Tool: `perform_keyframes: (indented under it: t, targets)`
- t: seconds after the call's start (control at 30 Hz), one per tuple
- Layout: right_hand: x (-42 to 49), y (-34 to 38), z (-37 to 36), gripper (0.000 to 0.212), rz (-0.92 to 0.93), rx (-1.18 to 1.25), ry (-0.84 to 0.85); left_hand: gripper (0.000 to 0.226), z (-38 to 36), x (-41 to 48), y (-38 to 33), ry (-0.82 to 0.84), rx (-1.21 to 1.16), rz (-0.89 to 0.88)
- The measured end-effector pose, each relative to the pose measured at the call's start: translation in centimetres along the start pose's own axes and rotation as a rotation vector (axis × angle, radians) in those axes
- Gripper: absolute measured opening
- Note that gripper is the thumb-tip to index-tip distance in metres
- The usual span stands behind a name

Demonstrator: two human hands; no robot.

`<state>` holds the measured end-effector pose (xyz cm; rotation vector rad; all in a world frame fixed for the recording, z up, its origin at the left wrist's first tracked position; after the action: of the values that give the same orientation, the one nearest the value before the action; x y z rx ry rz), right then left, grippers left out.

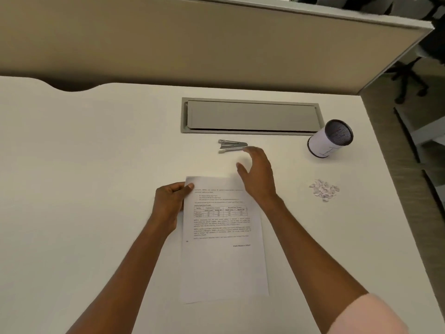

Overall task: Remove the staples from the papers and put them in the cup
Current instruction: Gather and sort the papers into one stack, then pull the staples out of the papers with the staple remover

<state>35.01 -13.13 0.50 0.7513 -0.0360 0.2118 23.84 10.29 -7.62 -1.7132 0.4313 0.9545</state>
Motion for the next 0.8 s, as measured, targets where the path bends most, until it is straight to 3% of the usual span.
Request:
perform_keyframes:
  t: [0.17, 0.37, 0.8]
  targets:
    - [6.5, 0.4, -3.0, 0.061, 0.149, -0.201, 0.157, 0.009, -0.8, 0.3, -0.8, -0.044, -0.013, 0.003]
    - [7.9, -0.4, -4.1, 0.030, 0.222, -0.246, 0.230, 0.013, -1.2, 0.1, -0.8, -0.016, -0.050, 0.014]
    - [0.1, 5.8, 5.4, 0.023, -0.110, 0.688, 0.153, 0.015, -2.7, -6.3, -2.1, 0.044, -0.014, -0.098]
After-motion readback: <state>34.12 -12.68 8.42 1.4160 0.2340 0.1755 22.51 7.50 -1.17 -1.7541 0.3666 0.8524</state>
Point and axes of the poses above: each hand's wrist, its own x-axis towards the middle knuckle, its own z-axis out of the back of the hand, y = z × x, the point moved 8 cm from there along x, towards the middle knuckle, and after that the axes turned 10 degrees about z, right-handed, at the moved point
